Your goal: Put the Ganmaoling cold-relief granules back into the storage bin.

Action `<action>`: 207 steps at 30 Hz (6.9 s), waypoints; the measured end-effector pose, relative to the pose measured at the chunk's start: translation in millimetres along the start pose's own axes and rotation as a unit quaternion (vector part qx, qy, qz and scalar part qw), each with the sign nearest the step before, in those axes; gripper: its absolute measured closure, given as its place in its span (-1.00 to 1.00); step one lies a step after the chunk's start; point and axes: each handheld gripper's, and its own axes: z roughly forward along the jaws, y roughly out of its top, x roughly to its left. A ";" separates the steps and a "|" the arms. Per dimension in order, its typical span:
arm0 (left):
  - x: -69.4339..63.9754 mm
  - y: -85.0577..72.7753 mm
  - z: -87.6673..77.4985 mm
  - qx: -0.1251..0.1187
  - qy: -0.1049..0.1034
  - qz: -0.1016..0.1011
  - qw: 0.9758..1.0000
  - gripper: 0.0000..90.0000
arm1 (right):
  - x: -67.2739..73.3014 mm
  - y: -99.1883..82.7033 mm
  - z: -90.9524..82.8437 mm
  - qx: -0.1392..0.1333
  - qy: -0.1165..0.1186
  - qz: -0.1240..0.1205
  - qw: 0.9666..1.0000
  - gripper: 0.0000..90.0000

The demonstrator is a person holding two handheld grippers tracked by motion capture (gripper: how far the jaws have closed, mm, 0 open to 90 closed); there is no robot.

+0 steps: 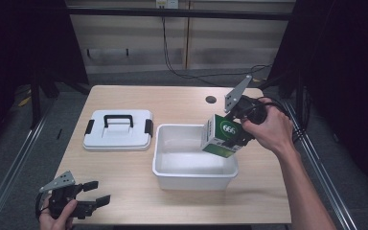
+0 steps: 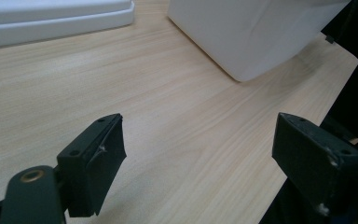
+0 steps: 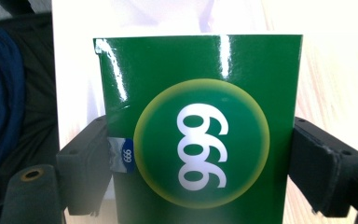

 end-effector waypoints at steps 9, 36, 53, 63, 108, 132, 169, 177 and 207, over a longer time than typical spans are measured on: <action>-0.3 -0.1 0.6 0.002 -0.002 -0.001 1.000 -0.62 | 0.5 10.4 17.7 0.068 -0.001 -0.020 0.998 -0.65; 0.2 -0.3 -0.2 -0.001 -0.003 -0.001 1.000 -0.62 | -5.4 22.8 64.6 0.167 0.003 -0.047 0.985 -0.65; 0.6 -0.7 -1.0 -0.001 -0.002 -0.002 1.000 -0.62 | -4.0 24.5 87.4 0.203 0.003 -0.062 0.977 -0.66; 0.5 -0.8 -1.2 -0.001 -0.003 -0.002 1.000 -0.62 | -5.8 20.5 98.5 0.207 0.004 -0.052 0.977 -0.66; 0.0 -0.7 -1.7 -0.002 -0.002 -0.001 1.000 -0.62 | -10.2 11.6 150.5 0.258 0.032 -0.034 0.965 -0.72; 0.1 -0.8 -1.6 -0.001 -0.002 -0.001 1.000 -0.62 | -9.4 3.4 127.9 0.202 0.019 -0.035 0.978 -0.78; 0.1 -1.0 -1.4 -0.001 -0.001 -0.002 1.000 -0.62 | -3.9 -30.1 46.7 -0.068 -0.008 0.022 0.997 -0.71; 0.3 -1.1 -1.8 -0.002 0.002 -0.003 1.000 -0.62 | 0.6 -45.3 34.4 -0.121 -0.037 0.041 0.991 -0.71; 0.1 -1.1 -2.0 -0.003 0.007 -0.005 1.000 -0.62 | 26.6 -128.5 5.3 -0.198 -0.148 0.141 0.959 -0.68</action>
